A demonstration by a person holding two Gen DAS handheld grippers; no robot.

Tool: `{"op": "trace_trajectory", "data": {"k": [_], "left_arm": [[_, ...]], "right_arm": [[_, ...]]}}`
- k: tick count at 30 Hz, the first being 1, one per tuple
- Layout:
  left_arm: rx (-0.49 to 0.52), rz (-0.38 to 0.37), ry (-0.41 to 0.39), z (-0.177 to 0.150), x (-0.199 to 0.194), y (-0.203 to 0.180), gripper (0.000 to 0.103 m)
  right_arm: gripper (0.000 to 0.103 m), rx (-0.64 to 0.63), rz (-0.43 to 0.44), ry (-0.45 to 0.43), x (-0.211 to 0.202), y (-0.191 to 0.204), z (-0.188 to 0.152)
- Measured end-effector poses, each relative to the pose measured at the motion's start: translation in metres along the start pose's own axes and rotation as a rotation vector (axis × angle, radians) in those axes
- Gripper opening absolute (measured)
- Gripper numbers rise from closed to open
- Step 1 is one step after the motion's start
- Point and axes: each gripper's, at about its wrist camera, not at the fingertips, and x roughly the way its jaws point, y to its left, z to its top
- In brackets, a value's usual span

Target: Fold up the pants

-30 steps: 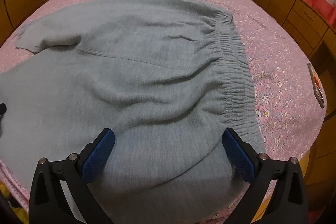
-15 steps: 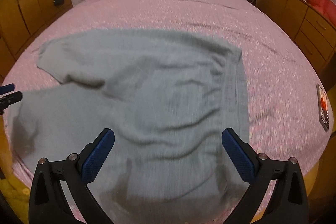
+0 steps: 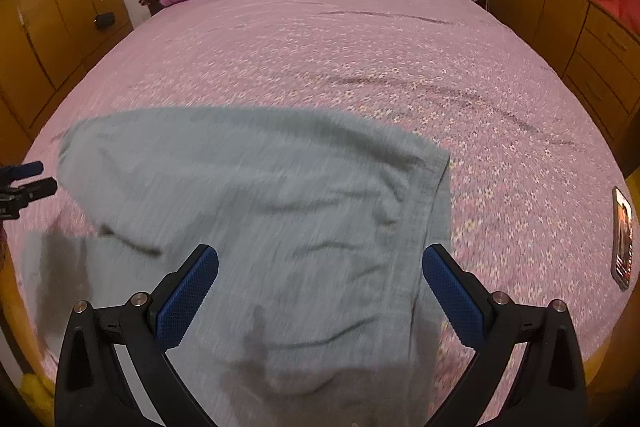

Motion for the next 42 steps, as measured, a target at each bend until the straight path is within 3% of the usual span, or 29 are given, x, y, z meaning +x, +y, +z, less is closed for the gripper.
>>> {"op": "trace_trajectory", "data": {"k": [16, 25, 29, 32, 42], "left_arm": [[0.118, 0.037, 0.094, 0.077, 0.091, -0.009, 0.103], [0.184, 0.068, 0.145, 0.097, 0.133, -0.008, 0.103], [0.131, 0.027, 0.166, 0.098, 0.146, 0.0, 0.103], [0.105, -0.005, 0.156, 0.096, 0.15, 0.007, 0.103], [0.091, -0.017, 0.02, 0.068, 0.141, 0.013, 0.103]], "right_arm": [[0.099, -0.022, -0.067, 0.037, 0.053, -0.035, 0.057], [0.099, -0.059, -0.079, 0.08, 0.092, -0.04, 0.072], [0.099, -0.065, -0.066, 0.104, 0.113, -0.039, 0.071], [0.099, -0.043, -0.05, 0.122, 0.13, -0.042, 0.067], [0.1, -0.024, -0.052, -0.017, 0.13, -0.044, 0.053]]}}
